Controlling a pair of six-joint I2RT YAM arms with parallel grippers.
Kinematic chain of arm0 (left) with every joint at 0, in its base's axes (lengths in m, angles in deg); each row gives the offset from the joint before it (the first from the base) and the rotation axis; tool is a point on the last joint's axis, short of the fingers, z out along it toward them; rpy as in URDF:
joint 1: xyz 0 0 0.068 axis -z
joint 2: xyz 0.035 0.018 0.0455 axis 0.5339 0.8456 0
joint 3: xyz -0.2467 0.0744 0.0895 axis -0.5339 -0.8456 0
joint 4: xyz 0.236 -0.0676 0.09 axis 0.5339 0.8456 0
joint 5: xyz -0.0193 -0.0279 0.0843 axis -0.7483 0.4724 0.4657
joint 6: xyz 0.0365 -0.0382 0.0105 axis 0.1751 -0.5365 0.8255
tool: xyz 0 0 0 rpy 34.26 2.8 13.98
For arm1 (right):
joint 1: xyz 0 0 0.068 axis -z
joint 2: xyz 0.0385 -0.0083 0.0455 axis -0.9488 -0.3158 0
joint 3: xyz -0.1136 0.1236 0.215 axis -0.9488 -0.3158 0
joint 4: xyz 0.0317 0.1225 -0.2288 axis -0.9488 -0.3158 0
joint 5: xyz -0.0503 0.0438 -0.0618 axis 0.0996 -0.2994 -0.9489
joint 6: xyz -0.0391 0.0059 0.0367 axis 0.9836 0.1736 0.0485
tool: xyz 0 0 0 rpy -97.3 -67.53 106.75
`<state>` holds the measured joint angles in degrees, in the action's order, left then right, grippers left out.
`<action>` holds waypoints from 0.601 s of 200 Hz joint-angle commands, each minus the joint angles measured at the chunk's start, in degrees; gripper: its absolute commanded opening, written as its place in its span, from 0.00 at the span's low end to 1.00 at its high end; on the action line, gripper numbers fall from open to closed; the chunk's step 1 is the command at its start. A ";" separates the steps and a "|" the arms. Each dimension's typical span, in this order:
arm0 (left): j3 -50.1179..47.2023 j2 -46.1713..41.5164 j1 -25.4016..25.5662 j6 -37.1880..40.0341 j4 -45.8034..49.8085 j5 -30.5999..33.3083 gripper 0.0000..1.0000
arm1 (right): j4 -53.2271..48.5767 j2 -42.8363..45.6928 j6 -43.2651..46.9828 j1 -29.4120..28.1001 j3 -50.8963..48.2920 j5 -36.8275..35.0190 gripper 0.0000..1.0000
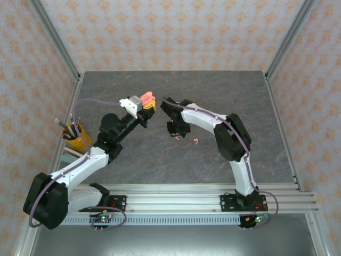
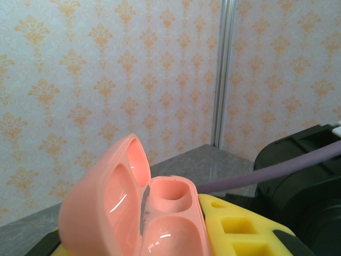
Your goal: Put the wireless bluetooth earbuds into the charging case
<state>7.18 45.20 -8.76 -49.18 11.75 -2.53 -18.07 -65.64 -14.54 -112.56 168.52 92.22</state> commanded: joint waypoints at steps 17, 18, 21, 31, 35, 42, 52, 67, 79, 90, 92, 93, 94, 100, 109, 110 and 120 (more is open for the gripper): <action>2.08 0.09 -0.57 -0.07 -0.25 -1.14 0.00 | 2.15 4.96 -2.72 1.57 -2.88 -2.32 0.23; 2.13 0.10 -0.57 -0.07 -0.24 -1.15 0.00 | 2.19 5.09 -2.80 1.63 -2.98 -2.35 0.23; 2.16 0.11 -0.57 -0.03 -0.16 -1.15 0.00 | 2.42 5.32 -2.92 1.79 -3.15 -2.37 0.23; 2.25 0.09 -0.57 0.03 -0.06 -1.15 0.00 | 3.20 6.48 -3.44 2.24 -4.06 -2.62 0.22; 2.26 0.11 -0.57 0.06 -0.03 -1.15 0.00 | 3.54 6.97 -3.63 2.43 -4.42 -2.65 0.22; 2.34 0.08 -0.57 0.04 0.10 -1.15 0.00 | 4.13 7.89 -4.07 2.72 -5.09 -2.80 0.22; 2.43 0.11 -0.57 0.11 0.22 -1.23 0.00 | 5.05 9.35 -4.55 3.24 -5.92 -2.85 0.22; 2.61 0.11 -0.57 0.11 0.46 -1.41 0.00 | 6.75 12.16 -5.40 3.83 -7.23 -3.18 0.21; 2.72 0.06 -0.58 0.11 0.59 -1.58 0.00 | 8.06 14.58 -5.97 4.21 -8.05 -3.55 0.21; 2.92 0.07 -0.57 0.11 0.73 -1.79 0.00 | 9.17 16.88 -6.38 4.53 -8.42 -3.97 0.21; 2.95 0.10 -0.57 0.11 0.77 -1.84 0.00 | 9.45 17.36 -6.43 4.57 -8.43 -4.02 0.21; 2.95 0.11 -0.57 0.11 0.75 -1.84 0.00 | 9.45 17.36 -6.43 4.57 -8.43 -4.02 0.21; 3.00 0.11 -0.57 0.11 0.78 -1.89 0.00 | 9.63 17.77 -6.51 4.65 -8.54 -4.10 0.21; 3.17 0.11 -0.57 0.11 0.97 -2.06 0.00 | 10.08 19.08 -6.77 4.74 -8.54 -4.54 0.21; 3.46 0.20 -0.57 0.11 1.07 -2.35 0.00 | 10.99 21.13 -6.99 4.91 -8.44 -4.91 0.21; 3.52 0.25 -0.57 0.11 1.08 -2.41 0.00 | 11.09 21.39 -7.00 4.92 -8.39 -4.96 0.21; 3.87 0.42 -0.57 0.12 1.23 -2.81 0.00 | 12.00 23.72 -7.18 5.01 -8.17 -5.67 0.21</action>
<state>8.19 45.20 -8.76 -49.16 12.76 -3.34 -10.05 -48.50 -19.94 -107.91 160.33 89.89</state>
